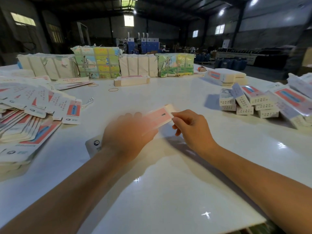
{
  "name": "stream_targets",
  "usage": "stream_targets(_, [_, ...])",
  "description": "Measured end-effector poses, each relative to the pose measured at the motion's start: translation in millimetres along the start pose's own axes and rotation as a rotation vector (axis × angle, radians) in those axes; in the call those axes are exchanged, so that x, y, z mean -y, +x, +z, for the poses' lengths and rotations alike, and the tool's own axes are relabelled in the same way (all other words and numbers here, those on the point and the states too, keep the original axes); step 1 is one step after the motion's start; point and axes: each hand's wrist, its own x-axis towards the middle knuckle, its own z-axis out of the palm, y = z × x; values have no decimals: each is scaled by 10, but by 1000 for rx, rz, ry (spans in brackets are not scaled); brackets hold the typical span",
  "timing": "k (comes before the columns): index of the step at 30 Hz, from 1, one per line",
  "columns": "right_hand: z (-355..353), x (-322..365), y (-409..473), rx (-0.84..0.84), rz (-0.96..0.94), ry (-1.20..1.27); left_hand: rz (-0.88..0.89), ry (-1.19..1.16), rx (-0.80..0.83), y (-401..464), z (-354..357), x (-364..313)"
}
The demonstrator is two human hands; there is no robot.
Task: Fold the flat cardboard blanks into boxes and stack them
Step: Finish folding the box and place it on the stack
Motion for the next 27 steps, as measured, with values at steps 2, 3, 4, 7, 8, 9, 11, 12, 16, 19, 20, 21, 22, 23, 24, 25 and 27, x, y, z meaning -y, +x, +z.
stream_targets(2, [-7,16,3,-18,-20,-27,6,-41,-9,-20,-35,-14])
stream_targets(3, [-17,13,11,-23,-15,-34,20,-46,-8,-26,-48,-28])
stream_targets(4, [-30,6,21,-21,-2,-48,37,-39,-10,-25,-57,-43])
stream_targets(7, [-59,-31,61,22,81,-119,69,-1,-3,-12,-70,-66])
stream_targets(8, [-65,-39,75,41,119,-118,80,6,-12,-10,-64,-63])
stream_targets(9, [-71,-46,90,55,155,-97,91,15,-16,-11,-62,-62])
stream_targets(11, [-77,-56,103,74,197,-48,113,50,-31,-22,-44,-60])
stream_targets(12, [-72,-55,99,82,210,-29,128,62,-50,-27,-35,-54])
stream_targets(16, [-43,-72,91,65,220,-17,148,64,-82,-19,-25,-55])
stream_targets(19, [-27,-96,114,54,214,39,132,56,-96,-13,-31,-74])
stream_targets(20, [-27,-110,117,72,221,27,133,65,-100,-13,-33,-82])
stream_targets(21, [-26,-117,119,99,214,-25,136,75,-101,-12,-35,-90])
stream_targets(22, [-24,-118,118,114,180,-88,140,86,-100,-14,-36,-100])
stream_targets(23, [-24,-123,114,118,135,-135,144,97,-97,-17,-37,-111])
stream_targets(24, [-25,-130,108,107,104,-160,147,103,-96,-19,-37,-117])
stream_targets(25, [-24,-136,100,94,86,-169,149,108,-97,-24,-42,-123])
stream_targets(27, [-23,-117,84,92,51,-232,155,129,-103,-36,-59,-131])
